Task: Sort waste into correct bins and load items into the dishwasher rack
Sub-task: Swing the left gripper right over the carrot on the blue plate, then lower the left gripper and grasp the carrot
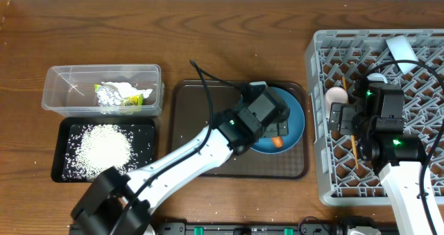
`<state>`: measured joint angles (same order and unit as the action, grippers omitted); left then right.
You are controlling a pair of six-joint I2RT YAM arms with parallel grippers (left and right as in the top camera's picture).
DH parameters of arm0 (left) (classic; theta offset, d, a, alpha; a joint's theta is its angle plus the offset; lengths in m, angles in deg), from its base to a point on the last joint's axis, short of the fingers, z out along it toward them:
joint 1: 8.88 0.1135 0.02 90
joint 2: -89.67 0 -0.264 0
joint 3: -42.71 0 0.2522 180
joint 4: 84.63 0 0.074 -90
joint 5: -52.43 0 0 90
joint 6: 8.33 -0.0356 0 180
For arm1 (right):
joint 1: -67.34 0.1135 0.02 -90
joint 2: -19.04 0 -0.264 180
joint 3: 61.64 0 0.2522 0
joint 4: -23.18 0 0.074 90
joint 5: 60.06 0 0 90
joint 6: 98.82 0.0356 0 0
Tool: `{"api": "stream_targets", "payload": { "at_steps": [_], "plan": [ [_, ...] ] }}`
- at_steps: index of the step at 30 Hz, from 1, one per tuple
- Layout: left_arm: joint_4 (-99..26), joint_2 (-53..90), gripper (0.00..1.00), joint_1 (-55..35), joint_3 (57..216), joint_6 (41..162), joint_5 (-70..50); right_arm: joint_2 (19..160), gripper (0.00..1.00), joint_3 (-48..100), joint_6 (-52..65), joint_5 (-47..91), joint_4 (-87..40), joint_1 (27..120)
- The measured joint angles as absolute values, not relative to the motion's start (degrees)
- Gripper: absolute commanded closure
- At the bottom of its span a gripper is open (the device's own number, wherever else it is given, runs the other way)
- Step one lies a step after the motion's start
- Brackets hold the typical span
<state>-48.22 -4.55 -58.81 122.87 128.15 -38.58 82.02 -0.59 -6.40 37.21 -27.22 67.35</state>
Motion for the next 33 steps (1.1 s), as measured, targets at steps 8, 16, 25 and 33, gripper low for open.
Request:
{"api": "stream_targets", "payload": {
  "at_steps": [8, 16, 25, 33],
  "plan": [
    [-48.7, -5.6, 0.13, -58.6, 122.9, 128.1, -34.1, 82.0, 0.01, -0.6, -6.4, 37.2, -27.2, 67.4],
    [-48.8, -5.6, 0.24, -60.1, 122.8, 128.2, -34.8, 82.0, 0.01, -0.6, -6.4, 37.2, -27.2, 67.4],
    [-51.6, -10.5, 0.25, -62.1, 122.9, 130.2, -39.4, 82.0, 0.01, -0.6, -6.4, 37.2, -27.2, 67.4],
    [-54.7, -15.3, 0.25, -62.1, 122.9, 134.2, -41.0, 82.0, 0.01, -0.6, -6.4, 37.2, -27.2, 67.4]
  ]
}}
